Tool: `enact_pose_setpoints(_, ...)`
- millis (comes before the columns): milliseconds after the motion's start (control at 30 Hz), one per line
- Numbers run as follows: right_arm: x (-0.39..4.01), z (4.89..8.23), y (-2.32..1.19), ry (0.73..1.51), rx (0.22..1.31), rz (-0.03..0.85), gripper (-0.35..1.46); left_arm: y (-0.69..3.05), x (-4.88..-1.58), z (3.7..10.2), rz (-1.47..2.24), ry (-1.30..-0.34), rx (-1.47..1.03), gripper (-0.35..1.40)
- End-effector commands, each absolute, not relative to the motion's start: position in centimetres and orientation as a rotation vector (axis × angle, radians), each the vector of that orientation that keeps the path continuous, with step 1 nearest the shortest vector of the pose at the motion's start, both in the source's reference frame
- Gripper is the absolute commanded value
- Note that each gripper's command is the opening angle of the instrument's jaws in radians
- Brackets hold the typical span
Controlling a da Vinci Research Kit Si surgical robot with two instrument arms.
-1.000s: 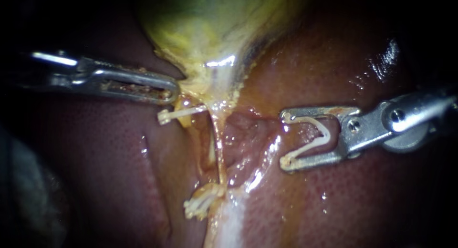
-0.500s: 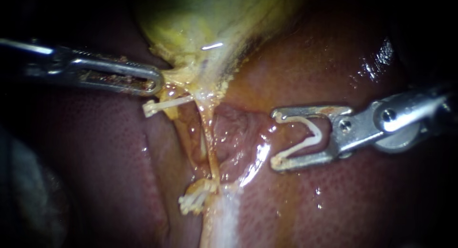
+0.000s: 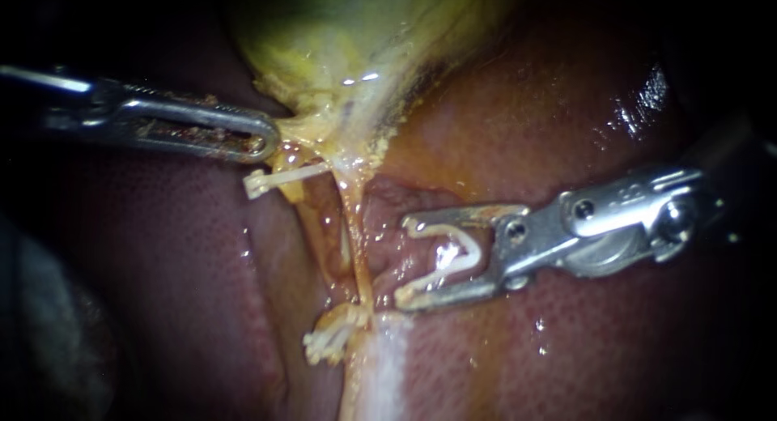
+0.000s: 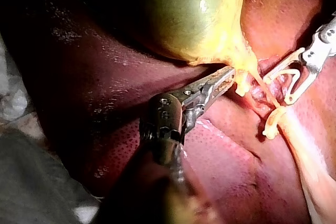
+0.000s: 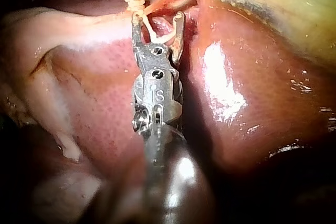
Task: Clipping first clip right tube
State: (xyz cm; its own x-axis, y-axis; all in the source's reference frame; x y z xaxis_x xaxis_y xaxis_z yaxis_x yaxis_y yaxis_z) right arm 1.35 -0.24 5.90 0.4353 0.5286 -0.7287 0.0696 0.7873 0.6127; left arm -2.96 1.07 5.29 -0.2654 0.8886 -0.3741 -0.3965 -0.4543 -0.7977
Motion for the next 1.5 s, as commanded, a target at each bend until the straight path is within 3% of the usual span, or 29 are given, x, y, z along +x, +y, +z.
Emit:
enact_pose_setpoints(33,1.38,5.91,-0.25,1.103,0.638,0.317,0.50,1.07,-2.97,5.29,1.844,-0.724,-1.053,-0.35)
enact_pose_setpoints(533,1.63,5.98,-0.37,1.160,0.748,0.416,0.50,1.07,-3.00,5.31,1.844,-0.721,-1.053,-0.35)
enact_pose_setpoints(1133,1.71,5.63,-0.67,1.193,0.880,0.362,0.43,1.07,-2.99,5.31,1.844,-0.722,-1.053,-0.35)
enact_pose_setpoints(1500,1.68,5.62,-0.63,1.162,0.923,0.423,0.17,1.08,-2.99,5.31,1.844,-0.722,-1.053,-0.35)
